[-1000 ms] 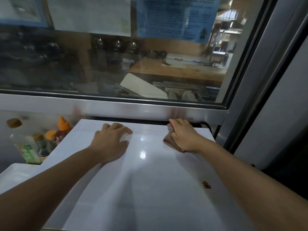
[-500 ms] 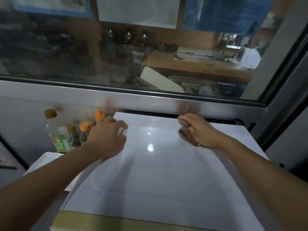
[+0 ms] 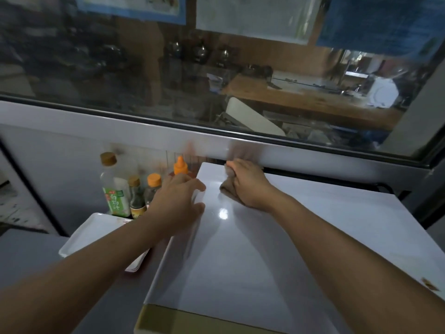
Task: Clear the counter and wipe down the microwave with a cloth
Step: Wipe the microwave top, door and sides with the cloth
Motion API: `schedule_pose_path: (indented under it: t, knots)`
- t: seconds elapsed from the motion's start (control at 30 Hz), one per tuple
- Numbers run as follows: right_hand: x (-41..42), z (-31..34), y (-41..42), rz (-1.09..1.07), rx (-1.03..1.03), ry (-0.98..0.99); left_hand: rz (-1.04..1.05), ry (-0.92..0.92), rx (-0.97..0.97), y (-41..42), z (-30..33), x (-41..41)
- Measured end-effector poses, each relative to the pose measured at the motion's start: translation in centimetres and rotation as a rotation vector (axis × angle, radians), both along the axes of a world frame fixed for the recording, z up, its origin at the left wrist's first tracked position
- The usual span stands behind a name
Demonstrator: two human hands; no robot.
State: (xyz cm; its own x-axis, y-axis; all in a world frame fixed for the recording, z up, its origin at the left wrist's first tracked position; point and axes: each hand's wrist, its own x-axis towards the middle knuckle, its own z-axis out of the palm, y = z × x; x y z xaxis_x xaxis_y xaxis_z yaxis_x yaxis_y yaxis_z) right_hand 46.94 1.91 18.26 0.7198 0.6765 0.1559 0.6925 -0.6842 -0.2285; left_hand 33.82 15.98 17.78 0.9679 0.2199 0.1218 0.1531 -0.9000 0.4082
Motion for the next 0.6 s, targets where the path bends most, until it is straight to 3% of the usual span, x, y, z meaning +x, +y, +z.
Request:
schedule_pose_path:
  t: [0.2, 0.3, 0.6]
  knots:
    - [-4.0, 0.5, -5.5, 0.258, 0.017, 0.075, -0.018, 0.023, -0.177, 0.5, -0.1, -1.7]
    - [-4.1, 1.2, -5.3, 0.189, 0.048, 0.221, -0.013, -0.02, -0.217, 0.2, -0.3, -1.9]
    - [-1.9, 1.1, 3.8, 0.089, 0.261, 0.369, -0.053, -0.064, -0.286, 0.9, -0.4, -2.7]
